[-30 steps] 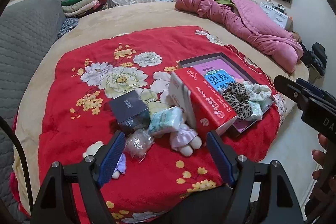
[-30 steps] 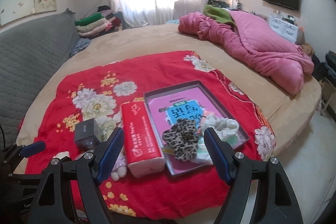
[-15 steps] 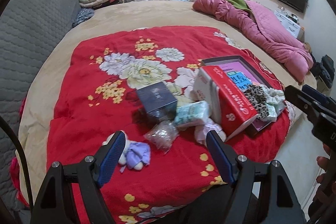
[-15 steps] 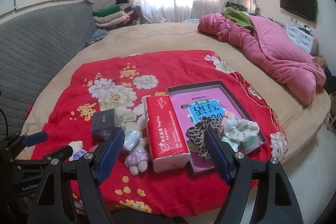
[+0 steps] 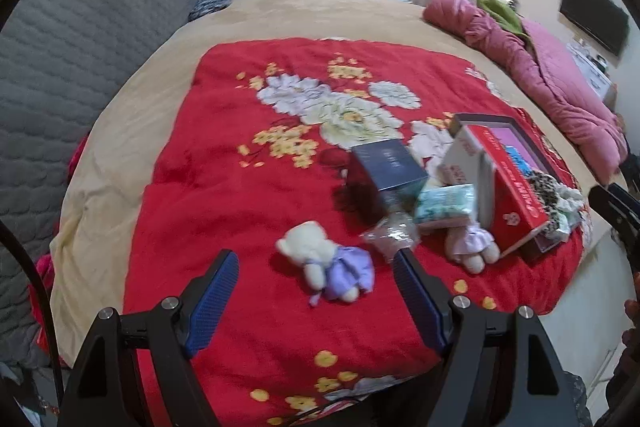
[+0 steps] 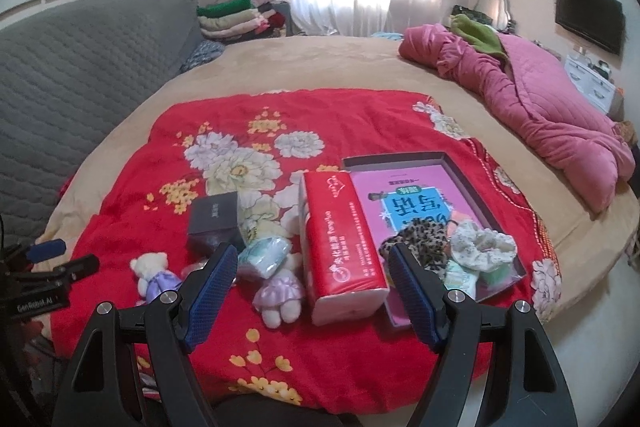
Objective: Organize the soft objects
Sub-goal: 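Move both open grippers away from the tray toward the remaining soft items, then grasp the white teddy bear with left gripper while right grasps the green tissue pack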
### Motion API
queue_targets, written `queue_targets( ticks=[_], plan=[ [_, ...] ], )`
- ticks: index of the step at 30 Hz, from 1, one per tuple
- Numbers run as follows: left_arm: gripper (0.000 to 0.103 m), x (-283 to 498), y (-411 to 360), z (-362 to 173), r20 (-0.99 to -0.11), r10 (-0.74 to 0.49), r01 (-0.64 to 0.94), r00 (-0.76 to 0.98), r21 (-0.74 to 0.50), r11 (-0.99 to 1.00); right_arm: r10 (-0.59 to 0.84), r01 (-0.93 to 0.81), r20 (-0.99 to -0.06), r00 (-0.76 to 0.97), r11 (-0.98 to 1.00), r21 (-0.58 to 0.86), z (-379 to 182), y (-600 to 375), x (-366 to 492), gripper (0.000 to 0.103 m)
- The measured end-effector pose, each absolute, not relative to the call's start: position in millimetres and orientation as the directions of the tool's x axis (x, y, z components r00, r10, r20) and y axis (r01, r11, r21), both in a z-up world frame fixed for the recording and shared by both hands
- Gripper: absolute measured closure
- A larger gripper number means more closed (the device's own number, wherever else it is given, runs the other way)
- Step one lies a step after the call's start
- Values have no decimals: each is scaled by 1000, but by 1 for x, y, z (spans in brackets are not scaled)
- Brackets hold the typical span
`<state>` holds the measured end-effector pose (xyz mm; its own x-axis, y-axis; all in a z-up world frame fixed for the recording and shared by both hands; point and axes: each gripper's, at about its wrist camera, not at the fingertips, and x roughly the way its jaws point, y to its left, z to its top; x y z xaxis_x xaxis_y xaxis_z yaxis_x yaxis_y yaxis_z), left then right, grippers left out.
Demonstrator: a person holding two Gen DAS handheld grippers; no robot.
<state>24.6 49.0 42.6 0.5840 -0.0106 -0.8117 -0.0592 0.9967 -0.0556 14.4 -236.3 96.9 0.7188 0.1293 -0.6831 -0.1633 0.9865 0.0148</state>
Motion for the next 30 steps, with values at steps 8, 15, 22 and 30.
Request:
queue_targets(
  ticks=[8,15,22,30],
  plan=[
    [24,26,71,26,-833,5,-102,553,-61,993,135,-214,-701,700,977,-26,81,-220,19,24],
    [24,31,73,9,-851,7,-117,526,-64,991,170,-292,-719,674,955,-47,61,-205,27,24],
    [24,47,62,-15,-874,-11,-114,485,-75,991,213,-426,-742,635,898,-107,43,-183,44,24],
    [24,72,58,-37,-893,-40,-122,447,-105,987,183,-545,-794,580,812,-210,15,-157,81,24]
  ],
)
